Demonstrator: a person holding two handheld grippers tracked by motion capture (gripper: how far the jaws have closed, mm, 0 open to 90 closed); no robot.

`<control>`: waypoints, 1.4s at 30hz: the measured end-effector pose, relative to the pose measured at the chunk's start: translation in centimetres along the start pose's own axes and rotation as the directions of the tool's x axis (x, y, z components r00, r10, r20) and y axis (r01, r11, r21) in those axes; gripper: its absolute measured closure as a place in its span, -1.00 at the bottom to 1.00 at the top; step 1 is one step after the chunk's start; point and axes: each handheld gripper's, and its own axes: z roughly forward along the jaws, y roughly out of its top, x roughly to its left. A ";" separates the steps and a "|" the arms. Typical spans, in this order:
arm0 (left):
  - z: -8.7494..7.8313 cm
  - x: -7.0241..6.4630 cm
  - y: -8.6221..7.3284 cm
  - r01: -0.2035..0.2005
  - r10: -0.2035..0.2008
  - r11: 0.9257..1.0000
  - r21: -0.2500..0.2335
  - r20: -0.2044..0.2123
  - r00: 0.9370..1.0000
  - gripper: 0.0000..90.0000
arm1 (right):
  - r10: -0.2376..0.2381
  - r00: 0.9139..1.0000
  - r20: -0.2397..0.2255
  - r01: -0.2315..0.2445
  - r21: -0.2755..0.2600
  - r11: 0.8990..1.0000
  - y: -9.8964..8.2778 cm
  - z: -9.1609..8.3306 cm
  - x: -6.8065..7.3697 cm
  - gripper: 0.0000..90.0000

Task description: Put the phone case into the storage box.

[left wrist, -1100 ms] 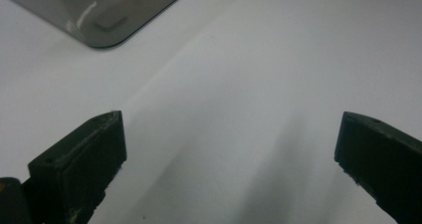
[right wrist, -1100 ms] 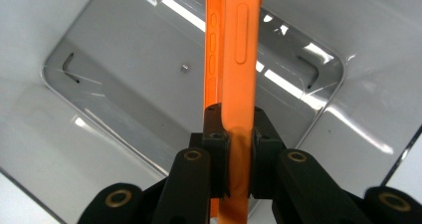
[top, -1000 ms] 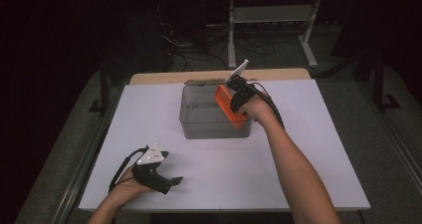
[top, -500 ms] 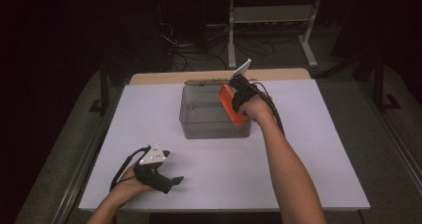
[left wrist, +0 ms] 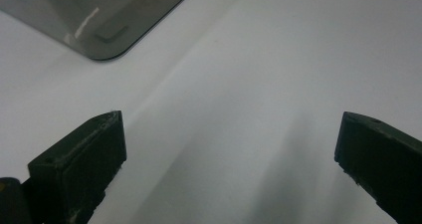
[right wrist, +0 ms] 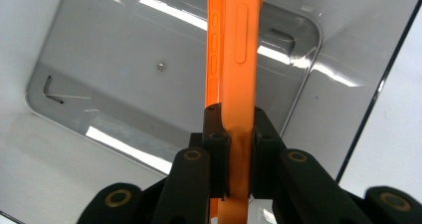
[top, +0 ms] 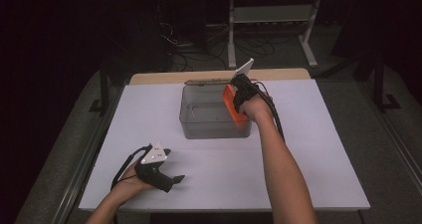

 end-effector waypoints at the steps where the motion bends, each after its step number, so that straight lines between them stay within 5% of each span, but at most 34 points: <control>1: 0.0 0.0 0.0 0.003 -0.003 1.000 -0.003 0.001 1.000 -1.00 | 0.007 1.000 -0.002 -0.007 0.002 1.000 0.0 0.0 0.0 0.78; 42: -0.3 0.2 -0.2 0.008 -0.008 1.000 -0.008 0.001 1.000 -1.00 | 0.125 0.992 0.017 -0.126 0.058 0.990 0.2 1.3 0.3 0.77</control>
